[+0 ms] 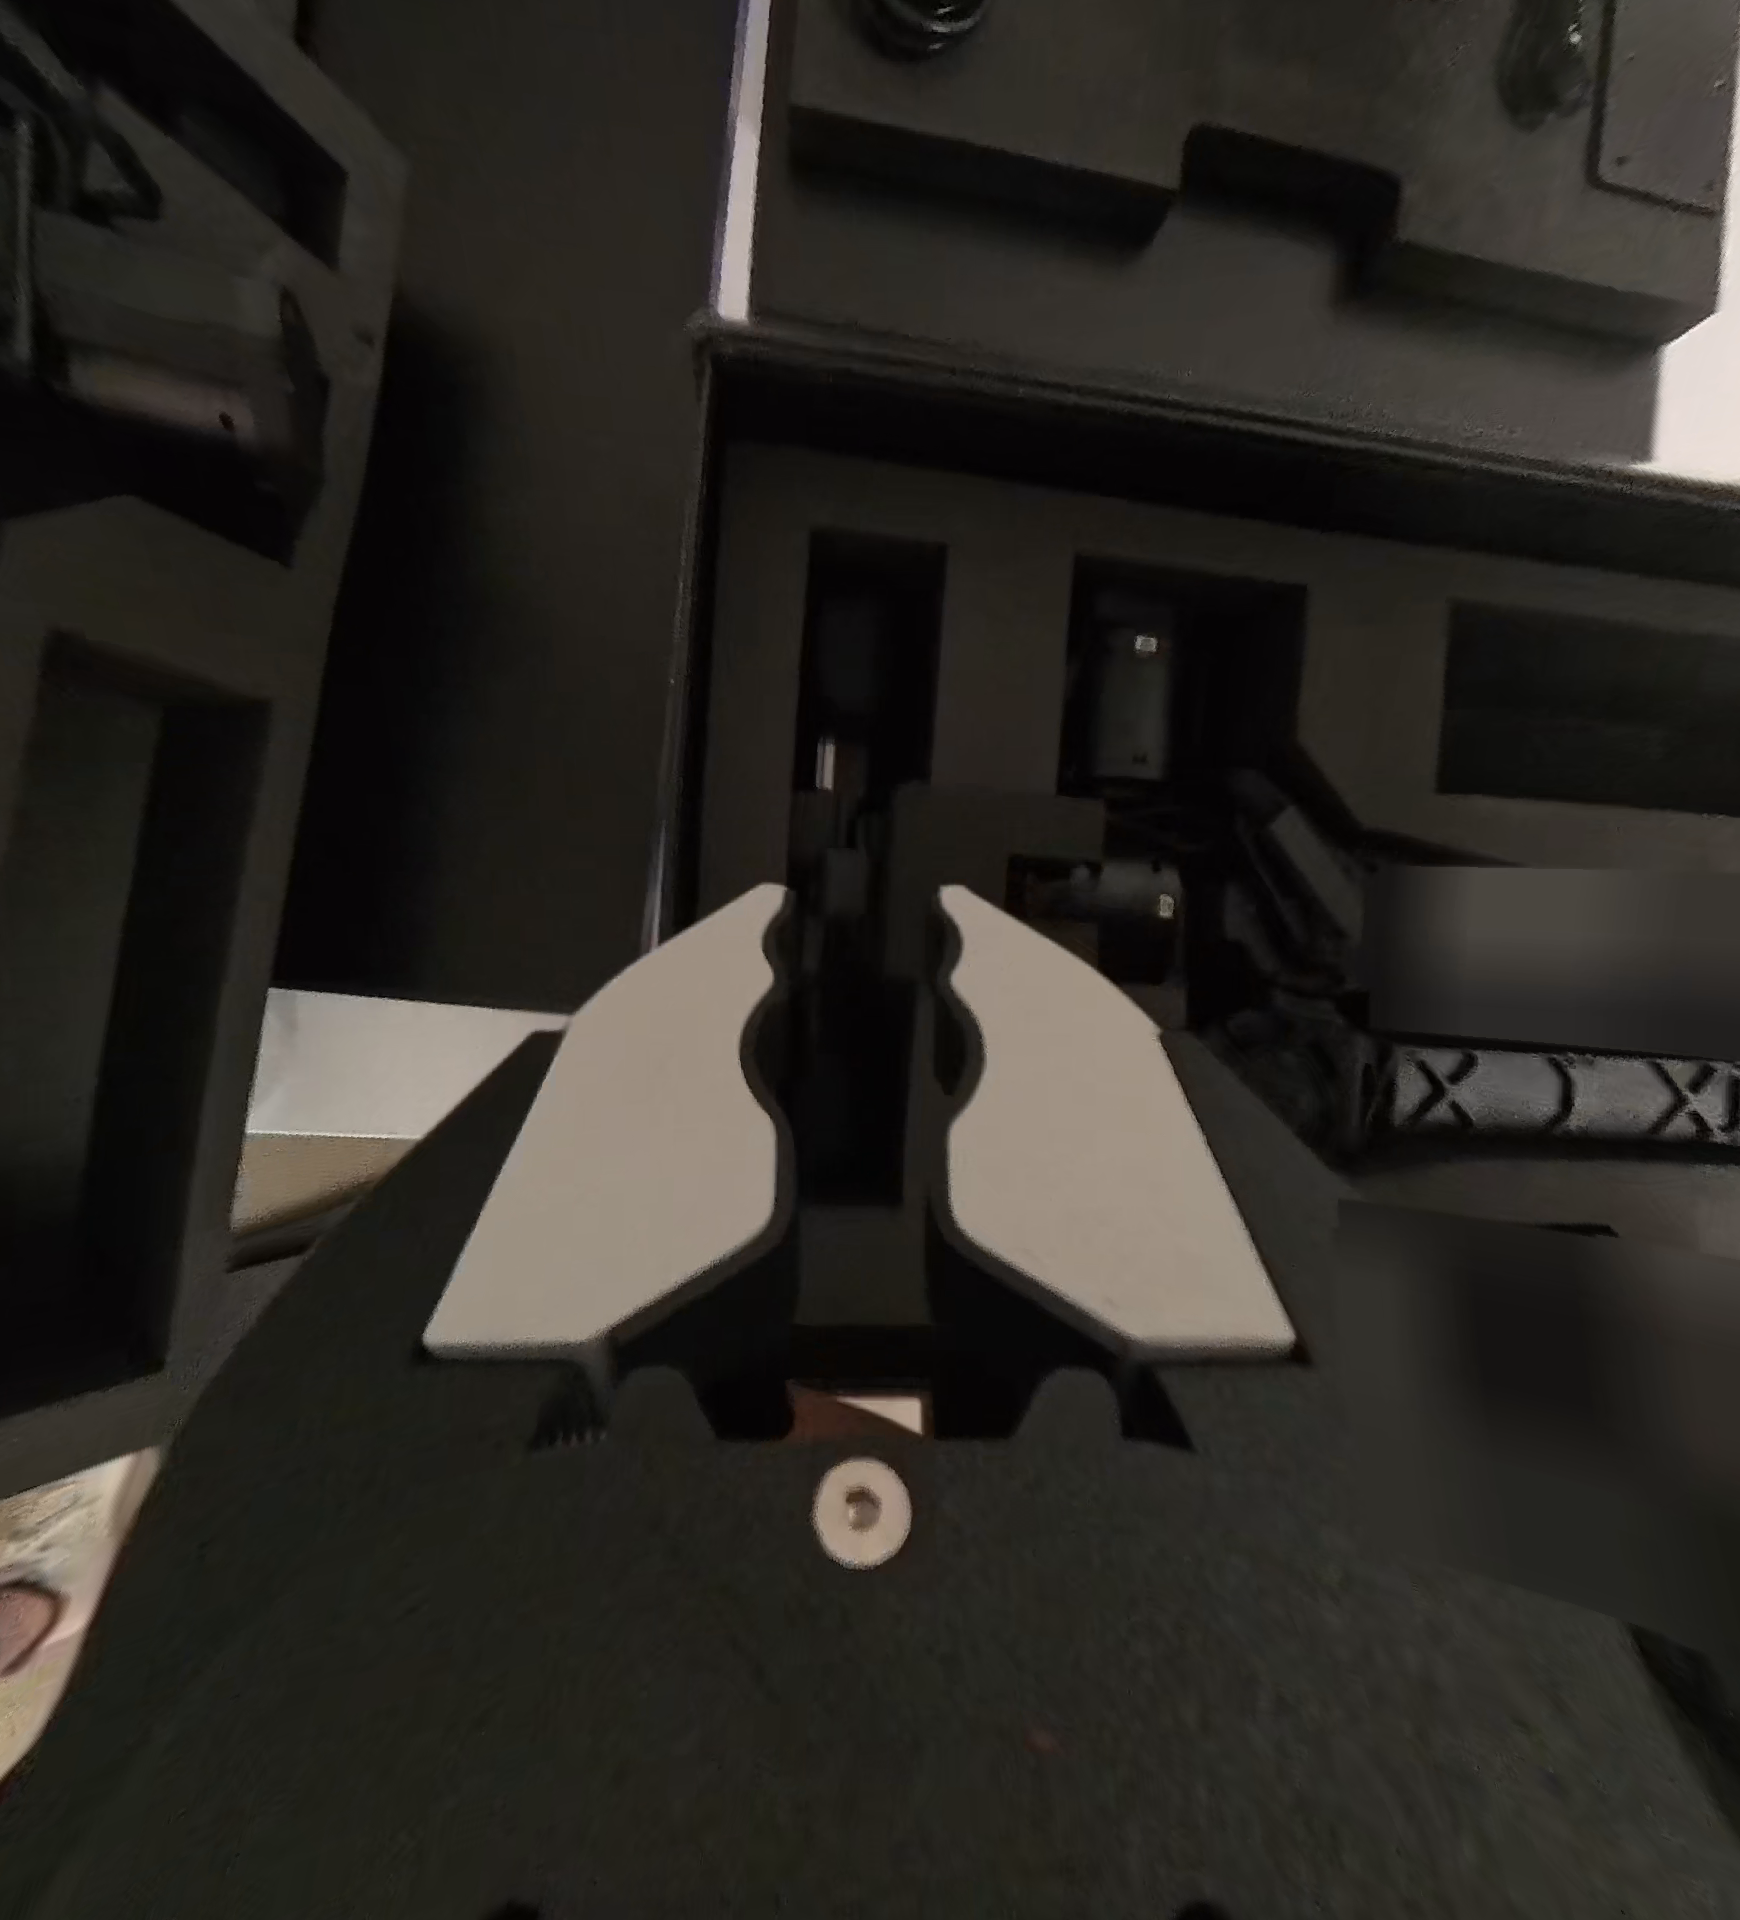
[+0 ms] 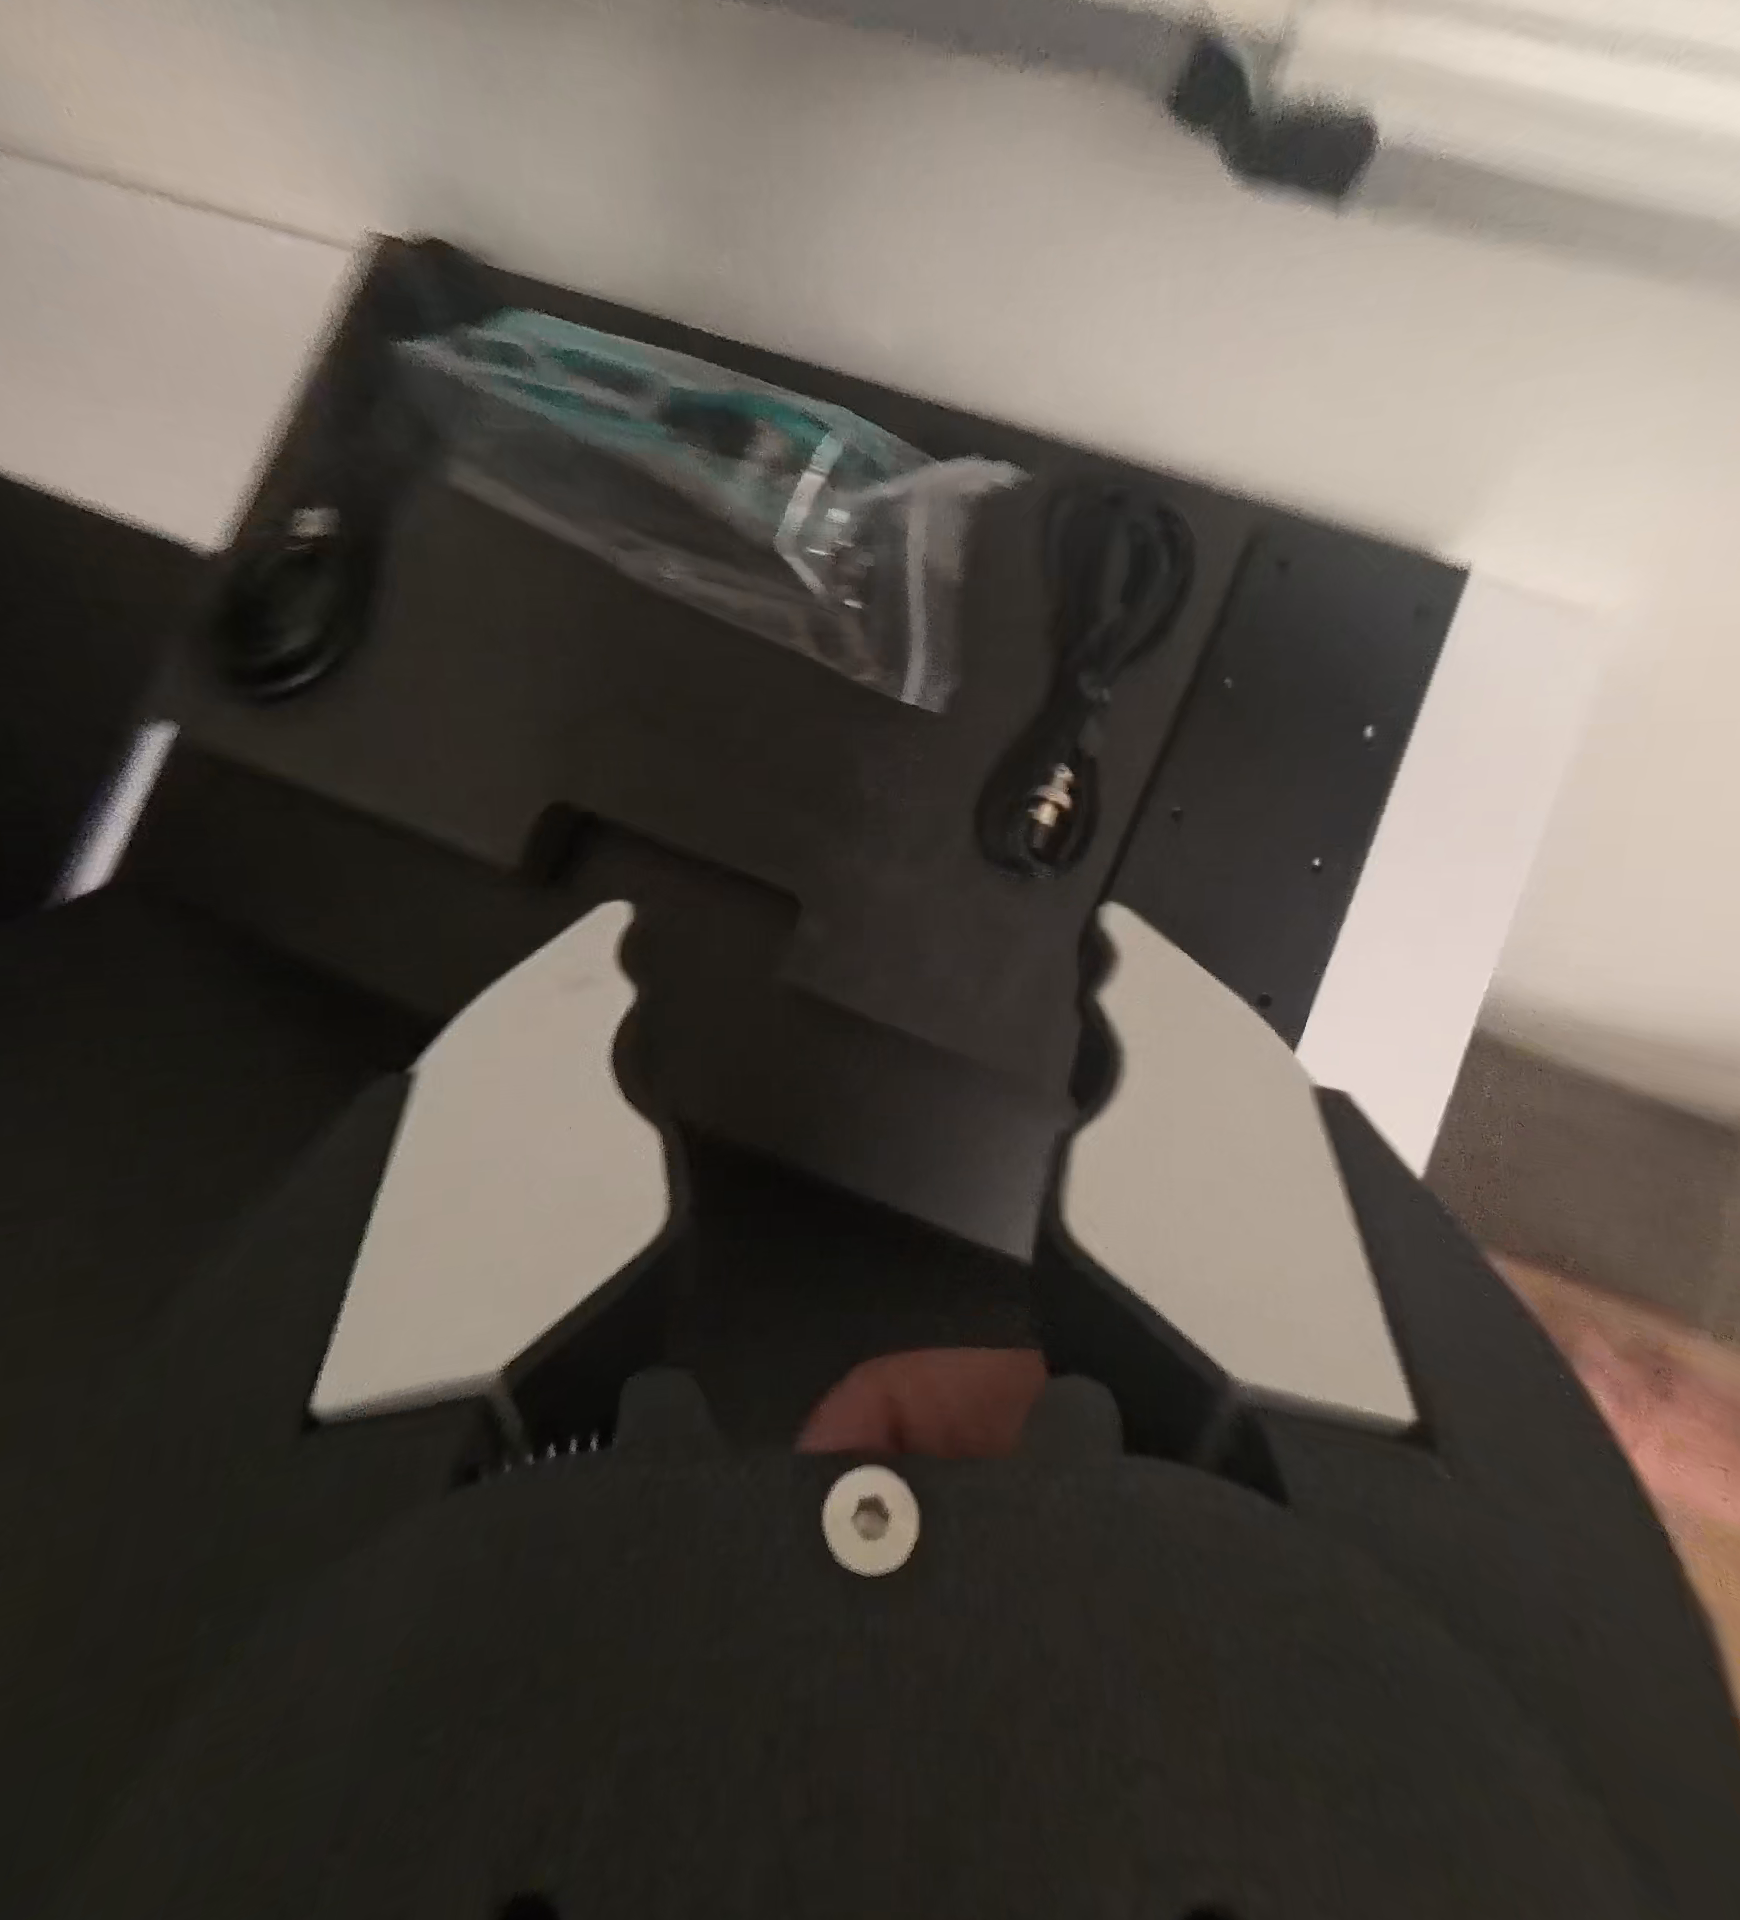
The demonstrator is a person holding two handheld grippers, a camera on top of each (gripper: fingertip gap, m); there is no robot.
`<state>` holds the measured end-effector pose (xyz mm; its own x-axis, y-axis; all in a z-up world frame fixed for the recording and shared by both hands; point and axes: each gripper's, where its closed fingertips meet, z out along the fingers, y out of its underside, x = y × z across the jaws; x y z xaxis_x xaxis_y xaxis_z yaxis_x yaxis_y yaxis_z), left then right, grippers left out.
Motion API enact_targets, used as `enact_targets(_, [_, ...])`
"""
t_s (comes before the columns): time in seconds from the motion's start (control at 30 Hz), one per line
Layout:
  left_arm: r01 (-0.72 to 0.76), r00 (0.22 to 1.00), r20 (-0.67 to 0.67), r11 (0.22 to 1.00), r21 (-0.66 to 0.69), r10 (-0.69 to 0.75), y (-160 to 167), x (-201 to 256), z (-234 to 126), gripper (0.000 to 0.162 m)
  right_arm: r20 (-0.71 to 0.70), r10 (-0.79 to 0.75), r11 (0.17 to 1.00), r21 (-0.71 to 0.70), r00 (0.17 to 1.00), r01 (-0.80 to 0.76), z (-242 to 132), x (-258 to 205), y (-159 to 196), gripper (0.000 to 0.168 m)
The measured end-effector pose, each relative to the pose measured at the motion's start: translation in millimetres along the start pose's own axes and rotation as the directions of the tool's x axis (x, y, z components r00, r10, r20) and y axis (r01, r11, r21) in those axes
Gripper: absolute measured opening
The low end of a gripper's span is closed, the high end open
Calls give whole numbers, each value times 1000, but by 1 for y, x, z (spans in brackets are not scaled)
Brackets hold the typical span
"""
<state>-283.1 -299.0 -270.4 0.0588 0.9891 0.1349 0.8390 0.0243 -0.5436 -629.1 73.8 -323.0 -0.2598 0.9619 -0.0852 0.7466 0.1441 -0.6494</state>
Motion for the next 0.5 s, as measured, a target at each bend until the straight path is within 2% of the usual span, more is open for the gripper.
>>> enact_targets(0.07, [14,1000,-16,1000,13,-13,6,-3,-7,14,66,-100,992,88,993,94,-54,-32,-1,43])
enact_targets(0.1, [9,1000,-13,1000,22,-9,12,-7,-11,4,61,-134,984,122,989,126,-79,-44,3,33])
enact_targets(0.13, [1,1000,-14,1000,29,0,15,-10,-14,0,69,-170,976,148,983,158,-102,-59,9,11])
enact_targets(0.17, [-6,1000,-19,999,32,7,19,-12,-16,0,92,-196,969,168,976,179,-122,-76,18,0])
enact_targets(0.33, [-1,1000,-19,998,57,2,34,-25,-29,0,229,-275,954,185,934,235,-190,-166,81,0])
enact_targets(0.5, [15,1000,-19,999,52,-14,53,-35,-33,0,372,-383,923,119,846,365,-209,-257,143,0])
